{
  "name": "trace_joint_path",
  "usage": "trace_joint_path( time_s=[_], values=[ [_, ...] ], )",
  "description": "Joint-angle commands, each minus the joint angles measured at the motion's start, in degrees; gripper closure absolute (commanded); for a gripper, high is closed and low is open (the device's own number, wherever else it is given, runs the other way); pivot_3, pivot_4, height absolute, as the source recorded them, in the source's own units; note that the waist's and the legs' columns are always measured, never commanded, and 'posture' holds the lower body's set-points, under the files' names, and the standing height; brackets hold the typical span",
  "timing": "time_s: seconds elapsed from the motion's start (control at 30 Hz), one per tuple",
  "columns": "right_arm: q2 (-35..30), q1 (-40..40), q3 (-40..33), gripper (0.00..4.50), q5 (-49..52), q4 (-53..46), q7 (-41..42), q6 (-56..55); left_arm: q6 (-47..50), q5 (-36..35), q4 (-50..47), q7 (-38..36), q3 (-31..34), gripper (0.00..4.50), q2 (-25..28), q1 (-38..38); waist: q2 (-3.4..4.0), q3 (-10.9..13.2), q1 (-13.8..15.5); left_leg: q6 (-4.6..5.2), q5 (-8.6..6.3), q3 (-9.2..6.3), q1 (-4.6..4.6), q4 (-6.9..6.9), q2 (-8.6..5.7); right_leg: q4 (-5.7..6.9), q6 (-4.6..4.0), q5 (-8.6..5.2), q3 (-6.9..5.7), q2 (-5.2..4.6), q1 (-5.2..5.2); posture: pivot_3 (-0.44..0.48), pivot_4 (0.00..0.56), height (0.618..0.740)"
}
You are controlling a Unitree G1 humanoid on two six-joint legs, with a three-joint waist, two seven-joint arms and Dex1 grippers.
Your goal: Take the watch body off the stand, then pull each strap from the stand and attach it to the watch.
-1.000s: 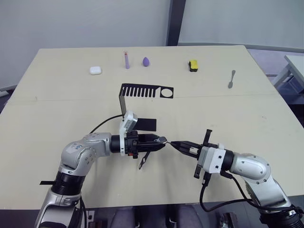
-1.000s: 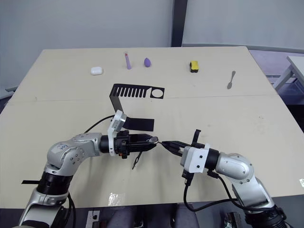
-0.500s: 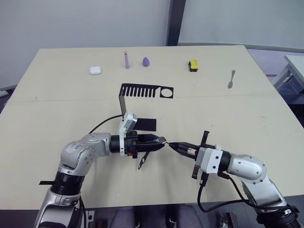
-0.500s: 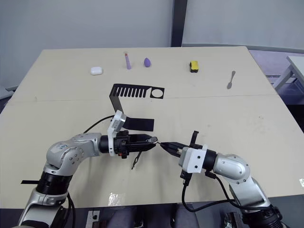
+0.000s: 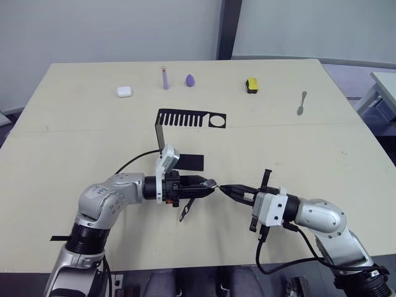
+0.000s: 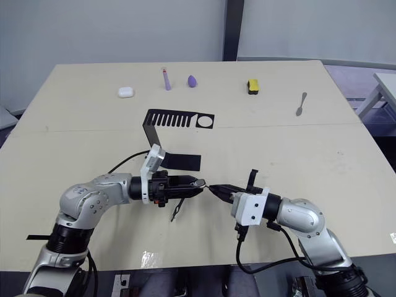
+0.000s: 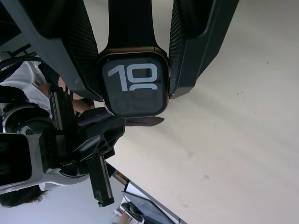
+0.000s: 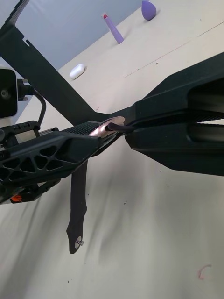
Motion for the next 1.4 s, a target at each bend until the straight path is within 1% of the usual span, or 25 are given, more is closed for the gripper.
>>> trace_joint_path(
  time_s=[0.03, 0.17, 0.43, 0.93, 1.4],
  values=[
    [0.2, -0.6, 0.3, 4.5, 0.2, -2.0, -0.7, -1.1, 1.8, -1.7, -3.2, 1.6, -0.3, 2.89, -1.0, -2.2, 0.0, 0.0, 0.0, 0.0, 0.0, 0.0, 0.0, 0.0, 0.0, 0.0, 0.0, 0.0, 0.0, 0.0, 0.0, 0.0, 0.15, 0.74],
    [0.6, -0.8, 0.5, 4.5, -0.6, -2.3, -1.1, -0.5, 3.8, -1.5, -3.9, 3.4, -0.3, 2.89, -1.3, -2.8, 0.0, 0.0, 0.0, -0.01, 0.0, 0.0, 0.0, 0.0, 0.0, 0.01, 0.0, 0.0, 0.0, 0.01, 0.0, 0.0, 0.15, 0.74],
    [1.1, -1.4, 0.0, 4.5, -3.0, -1.5, -2.6, -0.8, 4.7, -1.2, -4.1, 4.7, -0.3, 2.89, -1.2, -2.8, 0.0, 0.0, 0.0, -0.02, 0.01, 0.0, 0.0, 0.0, 0.0, 0.01, 0.0, 0.0, 0.01, 0.01, 0.0, 0.0, 0.15, 0.74],
    [2.1, -2.8, 0.7, 4.5, -6.0, -0.6, -4.4, -0.1, 4.4, -1.2, -4.4, 4.7, -0.9, 2.89, -1.0, -2.6, 0.0, 0.0, 0.0, -0.04, 0.03, 0.0, 0.0, 0.0, 0.0, 0.02, 0.0, 0.0, 0.01, 0.01, 0.0, 0.0, 0.15, 0.74],
    [3.1, -4.6, 1.1, 4.5, -7.5, -0.8, -4.4, 1.4, 4.1, -0.9, -4.3, 4.9, -1.4, 2.89, -1.3, -2.6, 0.0, 0.0, -0.1, -0.05, 0.03, 0.0, 0.0, 0.0, 0.0, 0.02, 0.0, 0.0, 0.01, 0.02, -0.01, 0.0, 0.15, 0.74]
  ],
)
